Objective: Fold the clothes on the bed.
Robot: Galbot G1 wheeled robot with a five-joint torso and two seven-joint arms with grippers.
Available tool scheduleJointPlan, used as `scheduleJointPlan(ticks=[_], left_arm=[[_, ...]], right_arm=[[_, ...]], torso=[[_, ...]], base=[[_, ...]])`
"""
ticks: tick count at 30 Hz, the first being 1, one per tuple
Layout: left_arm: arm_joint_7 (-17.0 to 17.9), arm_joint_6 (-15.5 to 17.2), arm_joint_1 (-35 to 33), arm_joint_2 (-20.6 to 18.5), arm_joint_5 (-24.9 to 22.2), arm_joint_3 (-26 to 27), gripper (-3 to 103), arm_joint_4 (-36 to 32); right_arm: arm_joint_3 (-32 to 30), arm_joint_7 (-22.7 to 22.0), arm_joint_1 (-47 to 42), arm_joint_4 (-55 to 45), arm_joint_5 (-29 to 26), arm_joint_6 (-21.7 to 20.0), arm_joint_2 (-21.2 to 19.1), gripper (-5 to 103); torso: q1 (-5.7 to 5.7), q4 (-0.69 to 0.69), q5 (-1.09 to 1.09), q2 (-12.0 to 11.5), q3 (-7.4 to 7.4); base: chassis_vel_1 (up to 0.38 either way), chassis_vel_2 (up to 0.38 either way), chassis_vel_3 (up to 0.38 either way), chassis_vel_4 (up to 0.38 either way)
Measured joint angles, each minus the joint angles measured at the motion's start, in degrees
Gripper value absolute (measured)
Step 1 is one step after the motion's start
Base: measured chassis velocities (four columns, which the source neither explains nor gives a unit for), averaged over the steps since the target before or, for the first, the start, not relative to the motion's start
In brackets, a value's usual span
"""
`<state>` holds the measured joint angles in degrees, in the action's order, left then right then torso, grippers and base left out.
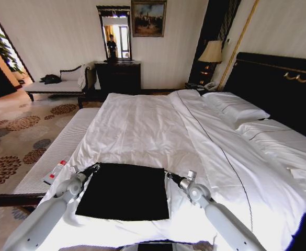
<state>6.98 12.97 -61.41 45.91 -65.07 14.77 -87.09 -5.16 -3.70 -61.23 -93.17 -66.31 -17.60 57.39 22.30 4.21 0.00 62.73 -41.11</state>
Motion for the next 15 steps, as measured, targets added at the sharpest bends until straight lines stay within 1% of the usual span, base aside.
scheduleJointPlan(ticks=[2, 5, 6, 12, 15], left_arm=[[0.0, 0.0, 0.0, -0.1, 0.0, 0.0, 21, -0.1], [0.0, -0.1, -0.2, -0.3, 0.0, 0.1, 4, -0.2], [-0.1, -0.1, -0.3, -0.3, 0.0, 0.3, 2, -0.3], [-0.3, -0.1, -1.4, -0.8, 0.0, 1.0, 1, -1.4], [-0.2, -0.2, -2.1, -1.0, -0.1, 2.4, 1, -2.8]], right_arm=[[0.0, 0.0, 0.0, 0.0, 0.0, 0.0, 0.0, 0], [0.0, -0.1, 0.0, 0.0, 0.0, 0.0, -0.1, 0], [0.0, -0.1, -0.1, 0.0, 0.0, 0.0, -0.1, 0], [-0.3, -0.1, -0.5, -0.1, 0.1, 0.1, -0.1, 0], [-0.7, -0.2, -0.8, -1.4, 0.1, 0.1, -0.3, 0]], torso=[[0.0, 0.0, 0.01, 0.0, 0.0], [0.0, 0.0, 0.0, 0.0, 0.0], [0.0, 0.0, 0.0, 0.0, 0.0], [0.0, -0.01, 0.0, 0.0, 0.0], [0.0, 0.0, 0.0, 0.0, 0.0]], base=[[0.0, 0.0, 0.0, 0.0], [0.0, 0.0, 0.0, 0.0], [0.0, 0.0, 0.0, 0.0], [0.0, 0.0, 0.0, 0.0], [0.0, 0.0, 0.0, 0.0]])
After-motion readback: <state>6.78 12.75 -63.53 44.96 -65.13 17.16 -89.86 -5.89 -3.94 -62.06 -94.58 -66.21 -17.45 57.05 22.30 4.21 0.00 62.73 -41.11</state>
